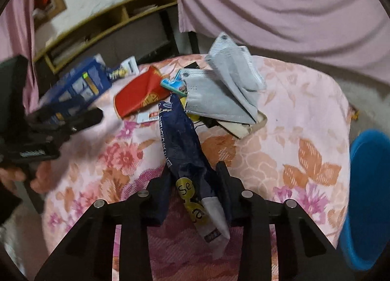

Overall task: Collect trash
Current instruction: 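Grasp the red paper packet with the left gripper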

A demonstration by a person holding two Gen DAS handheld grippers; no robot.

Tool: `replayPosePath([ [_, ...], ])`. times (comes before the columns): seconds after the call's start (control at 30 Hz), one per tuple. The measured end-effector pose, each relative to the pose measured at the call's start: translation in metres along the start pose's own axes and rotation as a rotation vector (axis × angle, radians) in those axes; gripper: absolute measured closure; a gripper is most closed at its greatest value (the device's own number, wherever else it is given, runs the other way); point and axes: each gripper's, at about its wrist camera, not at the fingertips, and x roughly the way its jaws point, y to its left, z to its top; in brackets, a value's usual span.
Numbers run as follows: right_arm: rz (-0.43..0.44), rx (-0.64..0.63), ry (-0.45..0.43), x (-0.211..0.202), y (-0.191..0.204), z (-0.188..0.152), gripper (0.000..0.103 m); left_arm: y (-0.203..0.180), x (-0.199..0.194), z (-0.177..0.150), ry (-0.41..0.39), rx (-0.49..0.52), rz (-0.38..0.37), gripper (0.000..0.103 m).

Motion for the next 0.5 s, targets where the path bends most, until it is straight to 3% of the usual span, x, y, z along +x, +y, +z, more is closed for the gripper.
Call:
replayPosePath([
  [0.23,0.045,0.047,-0.103,-0.02,-0.003,-0.007,0.078,0.002,0.027,0.016,0.053,0.024,-0.028,0.01],
  [0.5,0.036,0.079,-0.177,-0.029,-0.006,-0.003,0.079,-0.007,0.052,0.022,0.094,0.104,-0.027,0.011],
])
